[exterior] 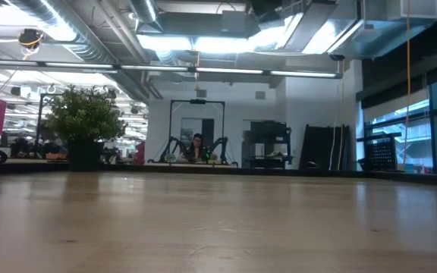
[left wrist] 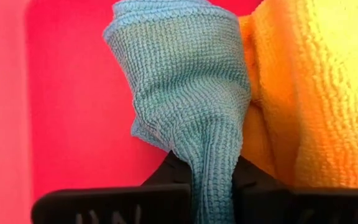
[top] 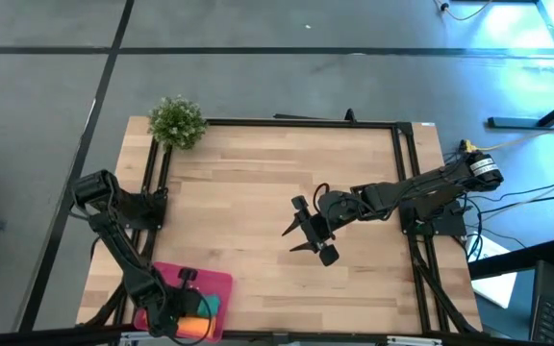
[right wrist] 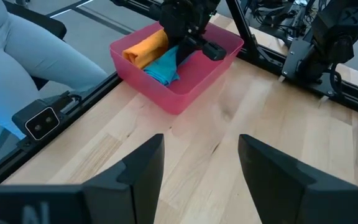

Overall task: Roll microfiber towels into tight, uniform cylinder then place into a basket
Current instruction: Put the blue microfiber cloth into the bin

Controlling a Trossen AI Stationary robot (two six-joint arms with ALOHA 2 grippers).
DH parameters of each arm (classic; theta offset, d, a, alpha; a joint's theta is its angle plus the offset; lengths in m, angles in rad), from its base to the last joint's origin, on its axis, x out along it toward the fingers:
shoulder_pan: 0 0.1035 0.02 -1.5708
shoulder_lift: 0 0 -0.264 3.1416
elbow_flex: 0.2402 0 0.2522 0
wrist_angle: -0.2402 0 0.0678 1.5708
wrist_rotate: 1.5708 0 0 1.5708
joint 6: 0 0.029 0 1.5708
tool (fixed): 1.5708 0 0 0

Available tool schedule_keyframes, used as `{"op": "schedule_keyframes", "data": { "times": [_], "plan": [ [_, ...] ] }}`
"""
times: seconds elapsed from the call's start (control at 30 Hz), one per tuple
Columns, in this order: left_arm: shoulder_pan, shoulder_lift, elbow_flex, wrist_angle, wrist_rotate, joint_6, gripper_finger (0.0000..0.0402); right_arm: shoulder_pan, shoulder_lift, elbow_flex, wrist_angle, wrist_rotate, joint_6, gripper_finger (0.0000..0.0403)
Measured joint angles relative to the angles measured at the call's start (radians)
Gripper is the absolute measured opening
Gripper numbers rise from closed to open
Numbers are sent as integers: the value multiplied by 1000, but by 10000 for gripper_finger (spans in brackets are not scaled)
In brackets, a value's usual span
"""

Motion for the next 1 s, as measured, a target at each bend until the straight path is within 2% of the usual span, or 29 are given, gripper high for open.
{"op": "schedule_keyframes", "data": {
  "times": [0.3,0.6,1.0],
  "plan": [
    [0,0,0,1,-7,-3,11,0,0,0,1,0,0,207],
    [1,0,0,1,-7,-3,79,0,0,0,1,0,0,207],
    [2,0,0,1,-8,-3,92,0,0,0,1,0,0,207]
  ]
}}
